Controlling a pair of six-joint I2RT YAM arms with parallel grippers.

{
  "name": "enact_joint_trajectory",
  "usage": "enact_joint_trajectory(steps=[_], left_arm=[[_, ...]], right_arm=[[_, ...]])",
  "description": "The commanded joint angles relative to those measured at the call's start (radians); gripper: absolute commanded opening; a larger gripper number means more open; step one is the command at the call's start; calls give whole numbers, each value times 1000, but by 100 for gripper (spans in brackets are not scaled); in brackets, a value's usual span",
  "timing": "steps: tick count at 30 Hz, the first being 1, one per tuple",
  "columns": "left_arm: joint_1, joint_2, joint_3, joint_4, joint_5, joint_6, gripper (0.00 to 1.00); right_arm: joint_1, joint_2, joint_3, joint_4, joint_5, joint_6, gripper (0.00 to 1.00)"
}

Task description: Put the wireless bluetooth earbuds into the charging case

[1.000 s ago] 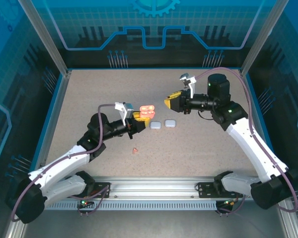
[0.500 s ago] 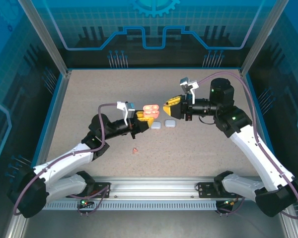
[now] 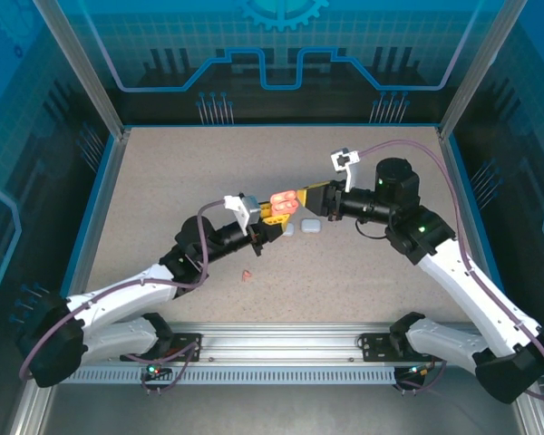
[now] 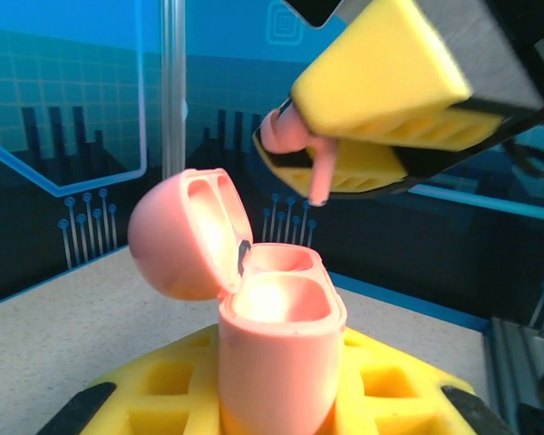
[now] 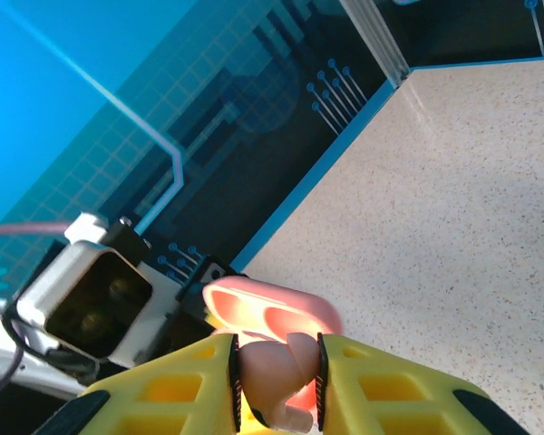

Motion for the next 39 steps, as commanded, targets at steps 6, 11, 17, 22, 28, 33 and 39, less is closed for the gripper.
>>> enact_joint_trajectory(steps=[6, 11, 17, 22, 28, 33, 39], left_arm=[[-34, 55, 15, 116, -119, 72, 0], [-33, 60, 16, 128, -119, 63, 0], [-35, 61, 18, 129, -115, 61, 0], [-35, 62, 20, 129, -112, 57, 0], [-35, 61, 19, 135, -112, 47, 0], [-35, 62, 20, 136, -113, 42, 0], [-35, 67, 22, 137, -115, 32, 0]], right_arm=[[90, -17, 3, 16, 215, 84, 27], [113, -7, 0, -5, 267, 74, 26], [128, 5, -15, 9, 308, 81, 26], [130, 16, -26, 46, 318, 93, 26], [133, 25, -27, 41, 337, 86, 26], [134, 22, -40, 61, 344, 93, 26], [137, 22, -48, 83, 349, 91, 26]])
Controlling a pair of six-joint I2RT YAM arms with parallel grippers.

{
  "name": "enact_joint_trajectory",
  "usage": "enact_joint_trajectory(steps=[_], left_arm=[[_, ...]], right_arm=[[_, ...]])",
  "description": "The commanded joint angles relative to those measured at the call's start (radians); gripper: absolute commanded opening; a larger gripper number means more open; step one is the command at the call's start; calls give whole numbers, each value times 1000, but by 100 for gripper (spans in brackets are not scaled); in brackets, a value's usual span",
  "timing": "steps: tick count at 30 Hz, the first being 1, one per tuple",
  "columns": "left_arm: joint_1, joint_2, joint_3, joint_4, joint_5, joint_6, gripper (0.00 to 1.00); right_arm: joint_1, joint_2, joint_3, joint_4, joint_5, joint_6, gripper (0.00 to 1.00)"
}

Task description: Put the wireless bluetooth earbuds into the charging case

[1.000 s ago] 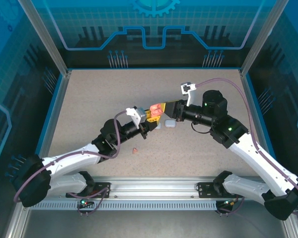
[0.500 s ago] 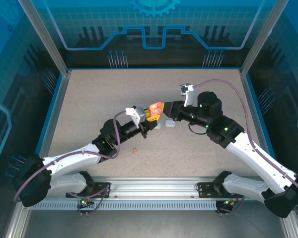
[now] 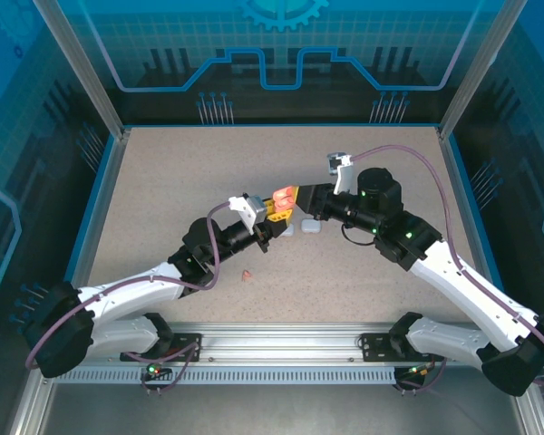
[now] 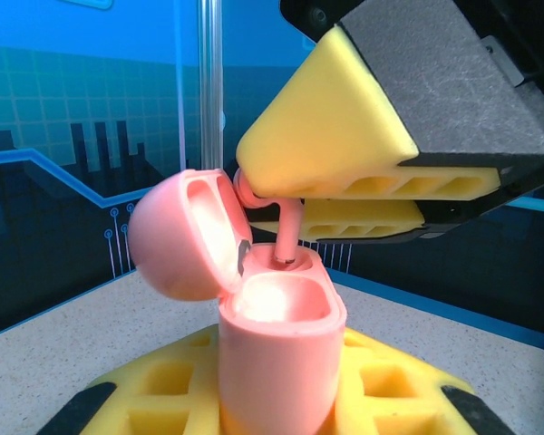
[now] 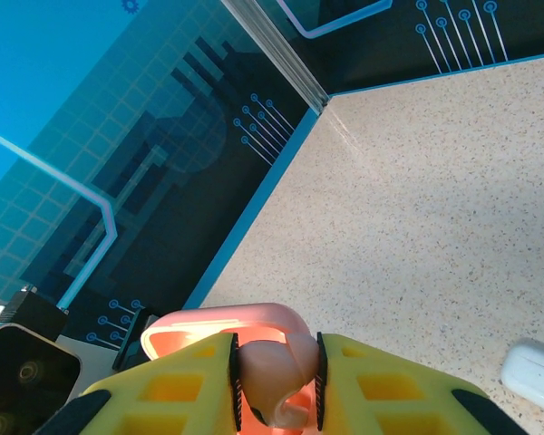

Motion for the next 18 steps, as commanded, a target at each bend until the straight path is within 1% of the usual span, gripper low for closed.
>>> enact_joint_trajectory(steps=[1, 18], left_arm=[[-9, 7, 22, 60, -11, -16, 0], [-9, 14, 22, 69, -19, -42, 0]], right_arm=[[16, -2, -16, 47, 30, 4, 26], [25, -7, -52, 138, 69, 9, 26]])
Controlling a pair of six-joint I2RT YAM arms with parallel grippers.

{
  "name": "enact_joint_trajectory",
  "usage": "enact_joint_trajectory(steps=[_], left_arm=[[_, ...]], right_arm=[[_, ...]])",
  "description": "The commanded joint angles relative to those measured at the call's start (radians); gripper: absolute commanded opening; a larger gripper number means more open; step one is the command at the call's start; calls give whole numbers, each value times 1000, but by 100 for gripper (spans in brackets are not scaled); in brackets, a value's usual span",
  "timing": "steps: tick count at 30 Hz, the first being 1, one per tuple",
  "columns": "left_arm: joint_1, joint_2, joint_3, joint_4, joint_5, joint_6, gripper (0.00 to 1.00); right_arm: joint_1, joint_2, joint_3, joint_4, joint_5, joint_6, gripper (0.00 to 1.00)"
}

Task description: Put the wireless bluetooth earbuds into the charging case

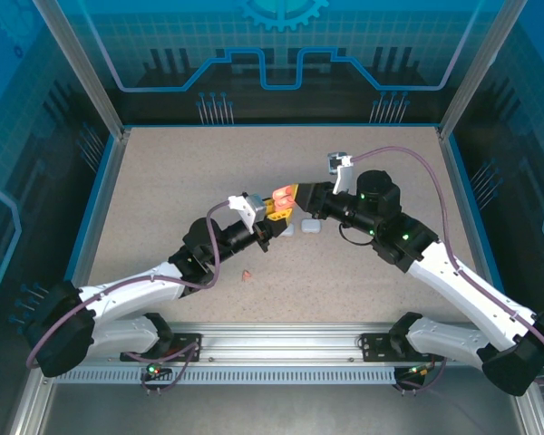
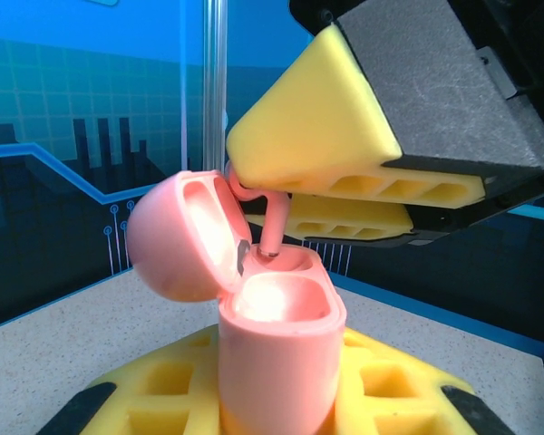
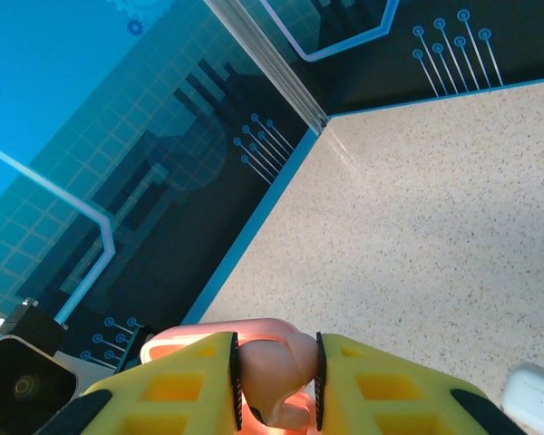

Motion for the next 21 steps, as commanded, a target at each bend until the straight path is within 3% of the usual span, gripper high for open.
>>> enact_joint_trajectory(steps=[1, 21], left_arm=[[-9, 7, 22, 58, -12, -19, 0], [-9, 19, 23, 71, -24, -36, 0]], right_arm=[[17, -4, -12, 52, 29, 9, 26], [29, -16, -27, -15, 37, -2, 33]])
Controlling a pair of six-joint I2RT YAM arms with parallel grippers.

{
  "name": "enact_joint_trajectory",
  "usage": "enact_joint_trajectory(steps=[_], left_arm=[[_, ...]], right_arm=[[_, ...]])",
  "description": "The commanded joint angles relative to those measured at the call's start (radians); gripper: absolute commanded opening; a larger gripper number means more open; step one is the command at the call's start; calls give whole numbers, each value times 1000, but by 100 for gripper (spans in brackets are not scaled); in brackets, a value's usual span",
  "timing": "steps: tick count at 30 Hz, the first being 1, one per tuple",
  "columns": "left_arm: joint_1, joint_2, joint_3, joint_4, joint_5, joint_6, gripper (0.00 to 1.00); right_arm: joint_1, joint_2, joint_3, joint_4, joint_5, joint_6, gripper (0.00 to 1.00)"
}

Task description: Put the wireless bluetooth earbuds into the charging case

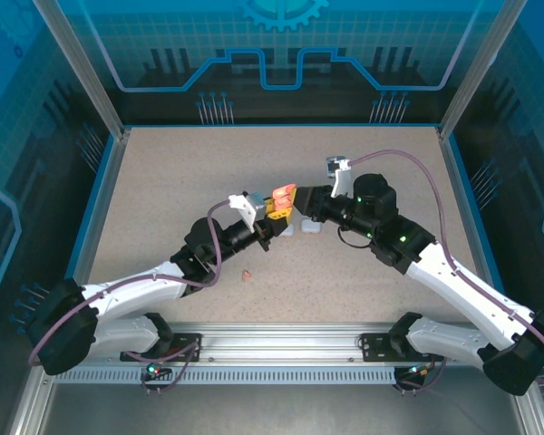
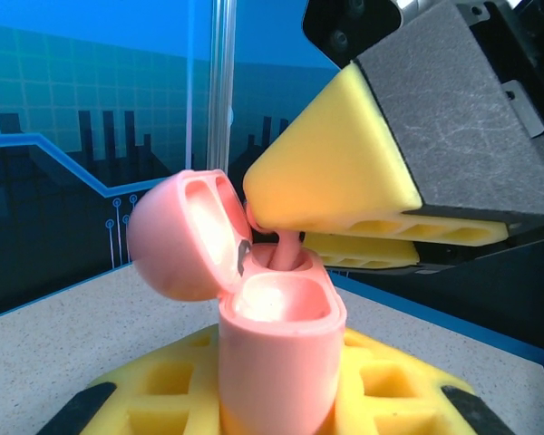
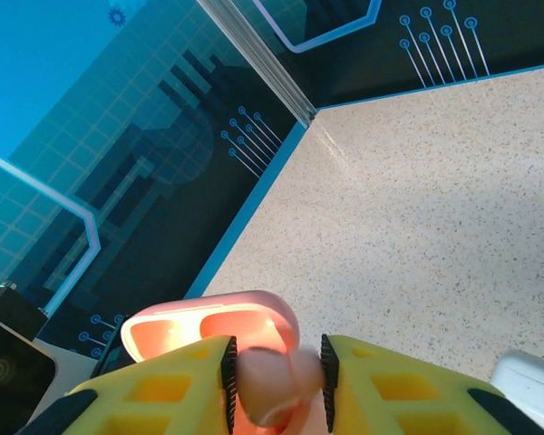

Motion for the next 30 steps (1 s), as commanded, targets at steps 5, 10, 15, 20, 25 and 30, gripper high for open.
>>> enact_joint_trajectory(steps=[5, 10, 15, 20, 25, 30], left_arm=[[-9, 10, 20, 61, -8, -11, 0], [-9, 14, 16, 62, -10, -10, 0], [-9, 13, 11, 63, -11, -7, 0], [-9, -7, 5, 56, 2, -2, 0], [-9, -43, -7, 33, 29, 7, 0], [-9, -58, -10, 25, 60, 0, 0]], right_arm=[[16, -11, 16, -5, -7, -2, 38], [12, -23, 36, -14, -25, -12, 51], [0, -63, 85, -97, -26, -58, 68], [-50, -98, 144, -259, -27, -123, 77], [-141, -78, 253, -459, -171, -226, 76], [-184, -47, 263, -460, -327, -253, 80]])
